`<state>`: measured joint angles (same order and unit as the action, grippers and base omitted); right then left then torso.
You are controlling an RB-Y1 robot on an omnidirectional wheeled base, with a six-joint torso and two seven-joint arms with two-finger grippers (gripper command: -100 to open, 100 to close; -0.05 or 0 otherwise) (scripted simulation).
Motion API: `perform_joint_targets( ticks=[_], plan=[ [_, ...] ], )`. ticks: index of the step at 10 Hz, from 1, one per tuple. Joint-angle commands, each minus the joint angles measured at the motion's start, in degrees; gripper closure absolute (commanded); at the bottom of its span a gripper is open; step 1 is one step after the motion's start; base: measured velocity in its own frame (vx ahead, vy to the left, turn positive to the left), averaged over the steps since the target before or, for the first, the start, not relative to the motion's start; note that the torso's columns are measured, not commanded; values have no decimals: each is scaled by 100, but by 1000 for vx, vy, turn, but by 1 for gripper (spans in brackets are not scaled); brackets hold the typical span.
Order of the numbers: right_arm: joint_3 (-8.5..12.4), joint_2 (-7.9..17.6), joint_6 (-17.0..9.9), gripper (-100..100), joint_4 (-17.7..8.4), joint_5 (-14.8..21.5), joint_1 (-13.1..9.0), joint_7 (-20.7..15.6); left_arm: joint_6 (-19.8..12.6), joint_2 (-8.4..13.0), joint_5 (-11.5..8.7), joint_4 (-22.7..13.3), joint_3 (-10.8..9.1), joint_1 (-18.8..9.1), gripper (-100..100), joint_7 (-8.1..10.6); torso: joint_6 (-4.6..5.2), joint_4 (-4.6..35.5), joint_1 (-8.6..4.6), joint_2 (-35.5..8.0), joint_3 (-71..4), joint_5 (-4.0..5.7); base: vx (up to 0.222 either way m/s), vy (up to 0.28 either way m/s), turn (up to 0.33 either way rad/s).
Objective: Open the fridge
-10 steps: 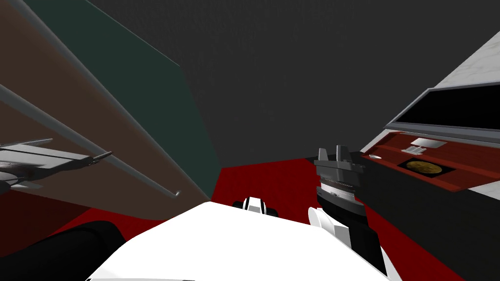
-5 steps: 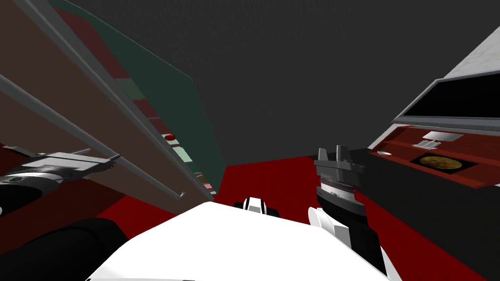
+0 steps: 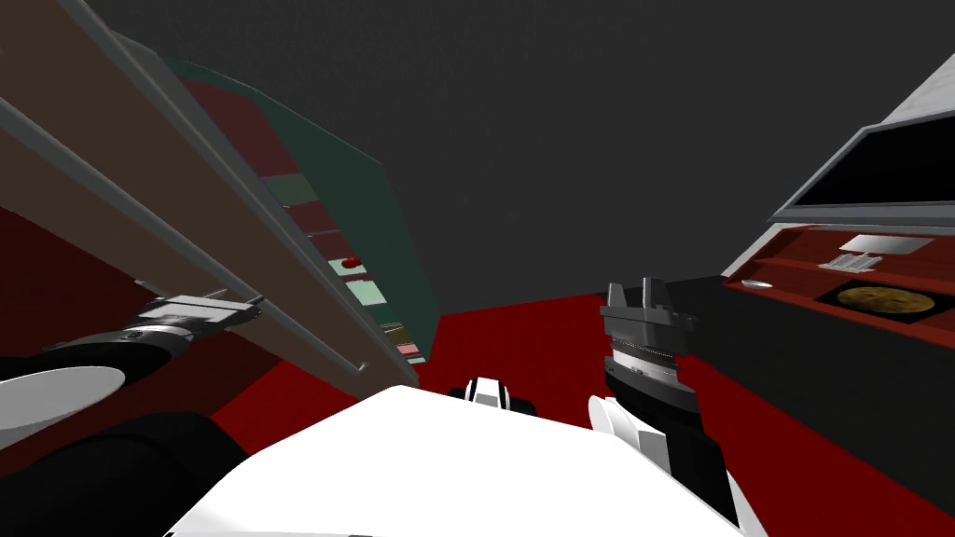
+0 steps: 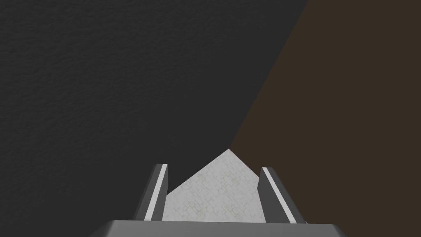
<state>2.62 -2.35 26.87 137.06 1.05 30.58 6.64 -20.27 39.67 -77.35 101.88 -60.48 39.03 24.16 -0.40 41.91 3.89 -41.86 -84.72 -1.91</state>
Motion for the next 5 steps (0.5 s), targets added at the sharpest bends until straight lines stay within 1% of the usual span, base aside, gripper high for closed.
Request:
perform_joint_targets(
  ticks=[1,3,4,5],
  plan=[
    [0,0,0,0,0,0,2,0,3,-62,198,-340,160,-466,100,-56,6,-22,-25,68,-36,-6,-10,-23,48],
    [0,0,1,0,1,0,4,0,3,-62,198,-467,160,-802,100,-56,38,-35,-34,122,-84,19,15,-25,5],
    [0,0,1,0,2,0,4,0,3,-62,198,-586,160,-802,100,-56,32,-26,-19,107,-77,25,22,-2,-43],
    [0,0,1,0,2,0,4,0,3,-62,198,-617,160,-802,100,-56,9,-17,-2,73,-57,19,21,-16,-26]
  ],
)
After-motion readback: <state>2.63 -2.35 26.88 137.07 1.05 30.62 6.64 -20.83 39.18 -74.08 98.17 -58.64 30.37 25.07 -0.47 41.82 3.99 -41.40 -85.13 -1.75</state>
